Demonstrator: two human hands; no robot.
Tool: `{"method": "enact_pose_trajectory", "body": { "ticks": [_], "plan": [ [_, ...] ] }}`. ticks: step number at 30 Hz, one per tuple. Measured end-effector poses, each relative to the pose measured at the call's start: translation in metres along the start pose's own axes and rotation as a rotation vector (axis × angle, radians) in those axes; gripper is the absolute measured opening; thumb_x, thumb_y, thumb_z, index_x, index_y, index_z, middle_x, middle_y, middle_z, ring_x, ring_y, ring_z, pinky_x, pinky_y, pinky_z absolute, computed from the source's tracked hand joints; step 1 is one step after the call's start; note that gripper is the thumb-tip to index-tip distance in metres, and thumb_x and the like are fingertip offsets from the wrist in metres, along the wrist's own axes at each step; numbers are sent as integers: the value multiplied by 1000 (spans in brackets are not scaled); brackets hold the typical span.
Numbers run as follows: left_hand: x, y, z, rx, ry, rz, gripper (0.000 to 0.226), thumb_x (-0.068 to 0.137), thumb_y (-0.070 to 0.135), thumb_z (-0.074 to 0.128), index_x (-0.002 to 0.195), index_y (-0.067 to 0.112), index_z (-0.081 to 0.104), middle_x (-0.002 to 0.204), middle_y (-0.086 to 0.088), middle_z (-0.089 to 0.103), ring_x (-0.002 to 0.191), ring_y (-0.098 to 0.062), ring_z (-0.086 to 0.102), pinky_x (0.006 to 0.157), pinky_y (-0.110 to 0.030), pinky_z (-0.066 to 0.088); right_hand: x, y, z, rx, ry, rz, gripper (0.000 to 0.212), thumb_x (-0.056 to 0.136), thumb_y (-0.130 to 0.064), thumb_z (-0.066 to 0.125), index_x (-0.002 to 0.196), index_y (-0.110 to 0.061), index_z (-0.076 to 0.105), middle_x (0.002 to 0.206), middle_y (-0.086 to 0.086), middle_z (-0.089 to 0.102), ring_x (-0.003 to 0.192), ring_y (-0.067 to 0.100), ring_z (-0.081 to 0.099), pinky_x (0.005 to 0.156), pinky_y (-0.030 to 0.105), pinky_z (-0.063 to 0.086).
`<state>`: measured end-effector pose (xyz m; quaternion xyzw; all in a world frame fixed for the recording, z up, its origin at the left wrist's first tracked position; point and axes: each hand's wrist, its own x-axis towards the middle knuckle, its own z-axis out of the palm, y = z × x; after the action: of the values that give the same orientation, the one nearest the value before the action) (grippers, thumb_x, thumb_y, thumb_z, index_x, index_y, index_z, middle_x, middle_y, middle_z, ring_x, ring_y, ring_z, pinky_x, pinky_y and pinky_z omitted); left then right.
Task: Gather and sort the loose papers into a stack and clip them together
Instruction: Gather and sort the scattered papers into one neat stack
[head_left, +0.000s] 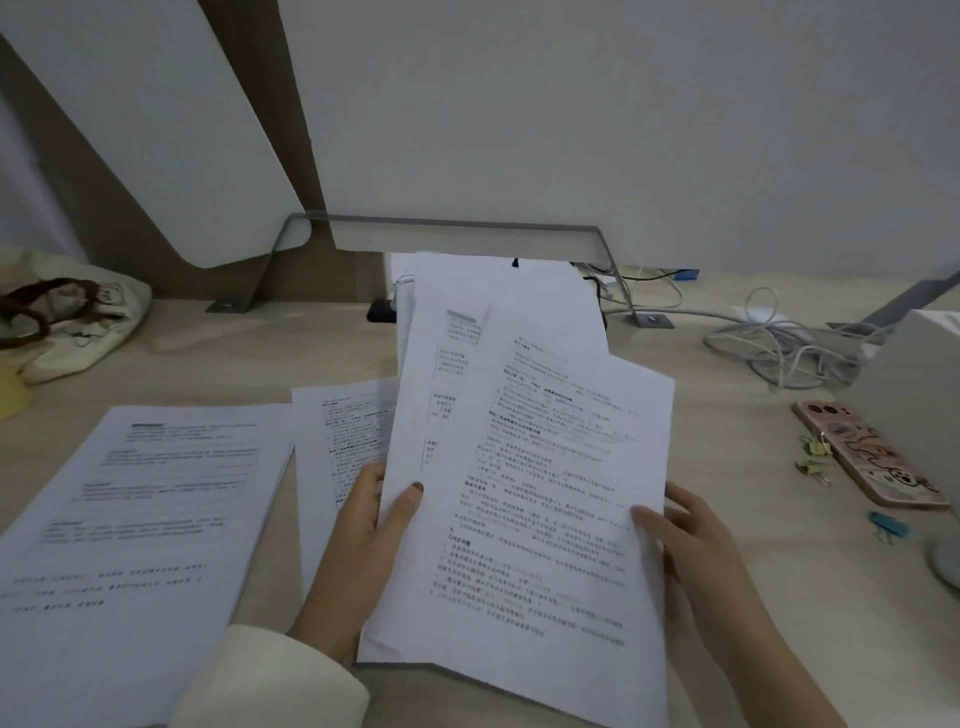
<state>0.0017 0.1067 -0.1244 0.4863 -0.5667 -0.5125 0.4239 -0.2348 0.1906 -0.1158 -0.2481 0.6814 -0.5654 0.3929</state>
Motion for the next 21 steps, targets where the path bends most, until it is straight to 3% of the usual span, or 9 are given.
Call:
{"method": "enact_pose_trajectory", "body": {
  "ticks": [4, 9, 13, 15, 18, 21],
  "plan": [
    [1, -16, -4, 175, 8, -63, 24, 98, 19, 38, 116, 21, 54, 109, 0, 64, 102, -20, 60, 87, -33, 47, 2, 2, 4, -188, 63, -75, 16, 91, -4, 49, 95, -9, 63, 85, 5, 66, 68, 15, 59, 47, 20, 49],
    [5, -25, -9, 246, 33, -87, 33, 99, 13, 32, 126, 16, 51, 114, 1, 56, 110, -18, 53, 89, -27, 38, 15, 9, -4, -296, 202, -139, 21, 92, -10, 48, 96, -12, 68, 89, 3, 69, 84, 23, 62, 70, 32, 47],
    [5, -23, -10, 216, -2, -80, 40, 99, 10, 32, 133, 27, 43, 125, 6, 51, 115, -13, 47, 104, -34, 37, 24, -1, -3, -281, 136, -186, 18, 92, -15, 51, 85, -8, 66, 79, 9, 66, 72, 22, 57, 64, 31, 42],
    [5, -24, -11, 207, -22, -107, 35, 99, 12, 33, 124, 31, 48, 123, 1, 57, 114, -18, 53, 102, -37, 40, 27, -1, 6, -332, 130, -242, 24, 91, -16, 55, 70, -6, 60, 65, 9, 57, 63, 18, 48, 57, 29, 34],
    [2, -19, -11, 133, -14, -156, 25, 99, 21, 35, 102, 33, 56, 110, -1, 62, 107, -23, 57, 92, -34, 42, 30, -1, 26, -372, 133, -247, 33, 89, -21, 57, 59, -10, 51, 61, 2, 53, 56, 13, 44, 52, 26, 32],
    [1, -13, -9, 59, -26, -220, 29, 97, 33, 39, 119, 25, 56, 114, 1, 62, 110, -19, 57, 97, -31, 40, 37, 4, 46, -406, 101, -178, 36, 88, -26, 59, 58, -10, 46, 60, 3, 51, 55, 15, 44, 51, 27, 31]
  ]
}}
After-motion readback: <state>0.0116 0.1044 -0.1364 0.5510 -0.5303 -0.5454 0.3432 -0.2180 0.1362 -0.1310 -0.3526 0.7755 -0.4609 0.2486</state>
